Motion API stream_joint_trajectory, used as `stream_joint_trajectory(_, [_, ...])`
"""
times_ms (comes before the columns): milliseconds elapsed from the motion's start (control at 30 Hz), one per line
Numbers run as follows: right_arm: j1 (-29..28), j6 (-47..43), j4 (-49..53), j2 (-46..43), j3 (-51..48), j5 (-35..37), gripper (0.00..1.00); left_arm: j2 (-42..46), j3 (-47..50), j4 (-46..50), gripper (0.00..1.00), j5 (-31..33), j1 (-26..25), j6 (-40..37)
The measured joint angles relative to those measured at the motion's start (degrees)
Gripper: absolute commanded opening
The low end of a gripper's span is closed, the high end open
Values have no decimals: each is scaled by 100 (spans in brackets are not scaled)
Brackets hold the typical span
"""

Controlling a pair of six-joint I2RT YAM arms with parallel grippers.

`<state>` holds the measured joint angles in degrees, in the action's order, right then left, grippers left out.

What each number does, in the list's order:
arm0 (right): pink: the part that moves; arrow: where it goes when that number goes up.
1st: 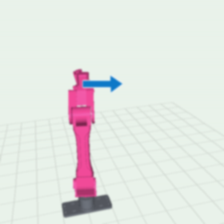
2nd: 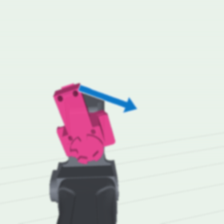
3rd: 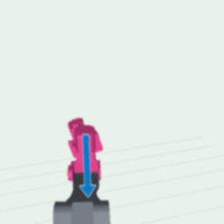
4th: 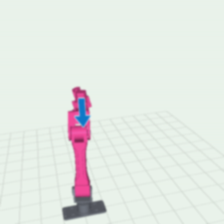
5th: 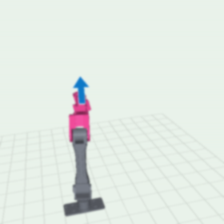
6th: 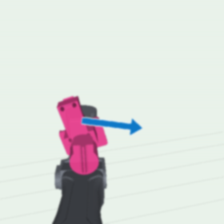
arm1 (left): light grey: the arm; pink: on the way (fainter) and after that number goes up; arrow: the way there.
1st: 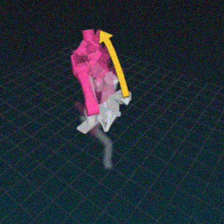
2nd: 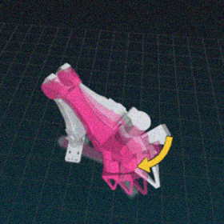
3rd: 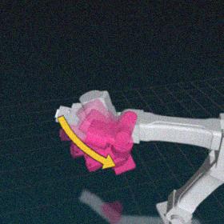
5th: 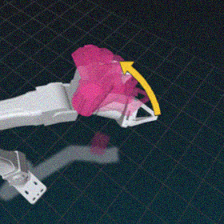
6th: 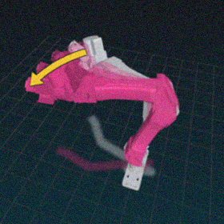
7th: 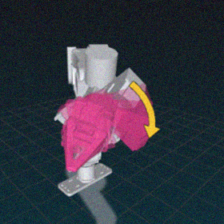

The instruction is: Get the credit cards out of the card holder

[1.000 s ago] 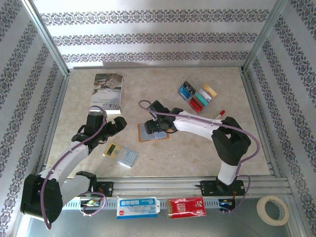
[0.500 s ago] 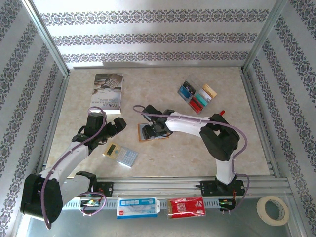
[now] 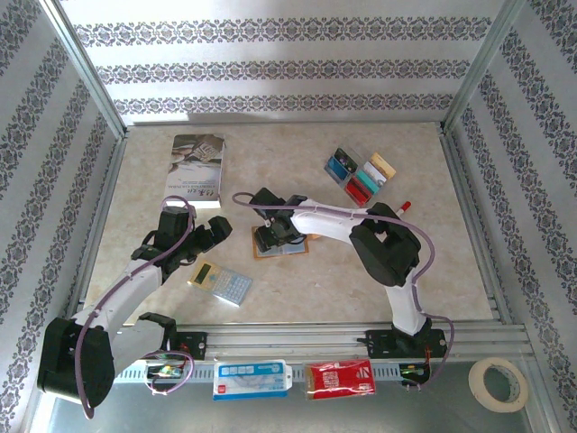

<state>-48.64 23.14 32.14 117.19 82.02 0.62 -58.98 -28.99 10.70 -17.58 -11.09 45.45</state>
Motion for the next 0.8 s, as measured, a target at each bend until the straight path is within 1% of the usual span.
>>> stream_joint_trajectory(367, [0,-133,42,66,44,0,64,-50,2,-20,100,-44,2,22])
stream_joint_trajectory(633, [2,-212,7,87,44,-13,59,-131,31,-127,100,-155,2,105])
stream_joint_trajectory(800, [72,-208,-24,94,31,-149,56,-186,33,-236,100,-317,7,129])
